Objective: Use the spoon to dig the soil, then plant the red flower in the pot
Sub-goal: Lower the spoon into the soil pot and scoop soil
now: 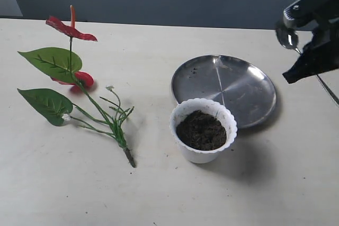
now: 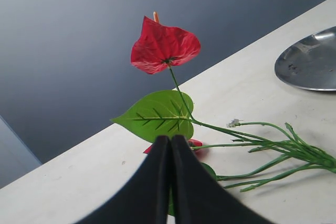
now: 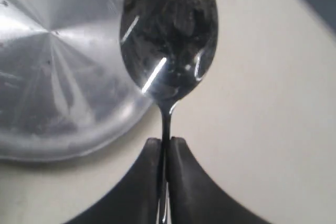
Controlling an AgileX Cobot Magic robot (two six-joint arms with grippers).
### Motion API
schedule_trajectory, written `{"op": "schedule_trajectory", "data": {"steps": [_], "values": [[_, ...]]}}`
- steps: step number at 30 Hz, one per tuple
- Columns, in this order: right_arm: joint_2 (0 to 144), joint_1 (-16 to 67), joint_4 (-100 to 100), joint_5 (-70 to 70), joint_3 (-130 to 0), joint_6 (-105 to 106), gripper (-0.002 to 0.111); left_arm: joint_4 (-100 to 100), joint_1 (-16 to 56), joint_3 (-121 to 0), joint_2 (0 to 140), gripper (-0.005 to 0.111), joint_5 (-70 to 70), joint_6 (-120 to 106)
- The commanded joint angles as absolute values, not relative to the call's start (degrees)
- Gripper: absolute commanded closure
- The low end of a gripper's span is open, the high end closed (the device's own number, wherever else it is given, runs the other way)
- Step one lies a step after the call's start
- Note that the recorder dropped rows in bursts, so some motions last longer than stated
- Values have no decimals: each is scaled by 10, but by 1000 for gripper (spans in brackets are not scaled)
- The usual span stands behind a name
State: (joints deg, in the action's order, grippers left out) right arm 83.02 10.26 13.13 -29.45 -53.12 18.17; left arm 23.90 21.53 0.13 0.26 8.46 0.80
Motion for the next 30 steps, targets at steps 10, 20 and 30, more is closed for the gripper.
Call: {"op": "schedule_trajectory", "data": {"steps": [10,20,30], "values": [[894,401,290,-315,-533,466,109,235,219,0,0,106,78,11],[946,430,434,-416,-533,307,109,235,219,0,0,106,78,11],[946,467,420,-418,-533,298,109,235,219,0,0,106,79,11]]}}
